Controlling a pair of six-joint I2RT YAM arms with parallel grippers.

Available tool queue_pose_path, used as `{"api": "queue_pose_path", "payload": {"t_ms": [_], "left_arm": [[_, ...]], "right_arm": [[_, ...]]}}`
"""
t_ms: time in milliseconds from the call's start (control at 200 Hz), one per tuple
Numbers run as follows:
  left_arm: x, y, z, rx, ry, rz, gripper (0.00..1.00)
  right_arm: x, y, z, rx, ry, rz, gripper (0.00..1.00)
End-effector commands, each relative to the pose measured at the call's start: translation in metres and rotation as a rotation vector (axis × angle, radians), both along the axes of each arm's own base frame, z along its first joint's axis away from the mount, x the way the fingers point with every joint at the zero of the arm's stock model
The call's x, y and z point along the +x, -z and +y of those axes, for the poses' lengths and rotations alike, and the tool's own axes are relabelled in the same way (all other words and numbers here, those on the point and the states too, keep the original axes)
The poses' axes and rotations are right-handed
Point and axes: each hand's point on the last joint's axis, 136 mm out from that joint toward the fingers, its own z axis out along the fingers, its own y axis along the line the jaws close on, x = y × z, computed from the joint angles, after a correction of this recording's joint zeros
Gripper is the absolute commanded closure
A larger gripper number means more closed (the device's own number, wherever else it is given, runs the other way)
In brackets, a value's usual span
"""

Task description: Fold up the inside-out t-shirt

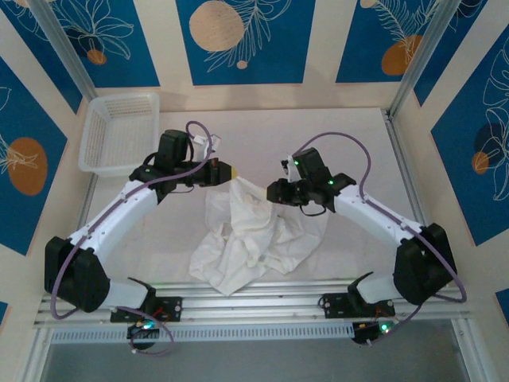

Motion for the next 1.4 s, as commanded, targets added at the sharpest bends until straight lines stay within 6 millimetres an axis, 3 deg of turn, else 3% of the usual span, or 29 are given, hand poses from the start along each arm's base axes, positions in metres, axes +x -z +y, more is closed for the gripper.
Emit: {"api": "queue_pose_path", "payload": {"t_ms": [0, 120, 265, 435, 525, 665, 770, 870, 995, 1085, 1225, 1395], "left_arm": [[-0.002, -0.007, -0.001, -0.007, 0.011, -0.034, 1.0], [-0.001, -0.009, -0.003, -0.021, 0.016, -0.024, 1.0], [0.0, -0.009, -0.003, -0.019, 0.011, -0.023, 1.0], [0.0, -0.01, -0.003, -0.022, 0.008, -0.022, 1.0], [-0.001, -0.01, -0.002, -0.018, 0.008, -0.023, 1.0], [-0.003, -0.01, 0.0, -0.008, 0.005, -0.03, 1.0], [-0.002, -0.008, -0.001, -0.008, 0.008, -0.026, 1.0], [-0.002, -0.008, -0.001, -0.01, 0.01, -0.027, 1.0], [-0.001, -0.008, -0.002, -0.013, 0.01, -0.028, 1.0], [-0.001, -0.008, -0.002, -0.018, 0.009, -0.026, 1.0], [-0.001, -0.01, -0.002, -0.022, 0.007, -0.03, 1.0], [-0.004, -0.01, 0.002, 0.002, 0.002, -0.039, 1.0]], "right_arm": [[-0.023, -0.021, 0.012, 0.123, -0.082, 0.02, 0.61], [-0.022, -0.039, 0.024, 0.106, -0.115, -0.119, 0.41], [-0.012, -0.054, 0.045, -0.061, -0.146, -0.425, 0.35], [0.034, -0.03, 0.027, -0.452, -0.003, -0.537, 0.35], [0.045, -0.016, 0.02, -0.555, 0.021, -0.507, 0.4], [0.04, -0.008, 0.026, -0.497, -0.008, -0.449, 0.59], [0.035, -0.009, 0.024, -0.439, -0.003, -0.408, 0.63], [0.028, -0.019, 0.03, -0.344, -0.041, -0.386, 0.61], [0.017, -0.042, 0.052, -0.205, -0.132, -0.398, 0.48], [0.023, -0.052, 0.055, -0.182, -0.117, -0.42, 0.44], [0.043, -0.039, 0.044, -0.249, -0.058, -0.403, 0.54], [0.05, -0.023, 0.028, -0.292, 0.011, -0.324, 0.7]]}}
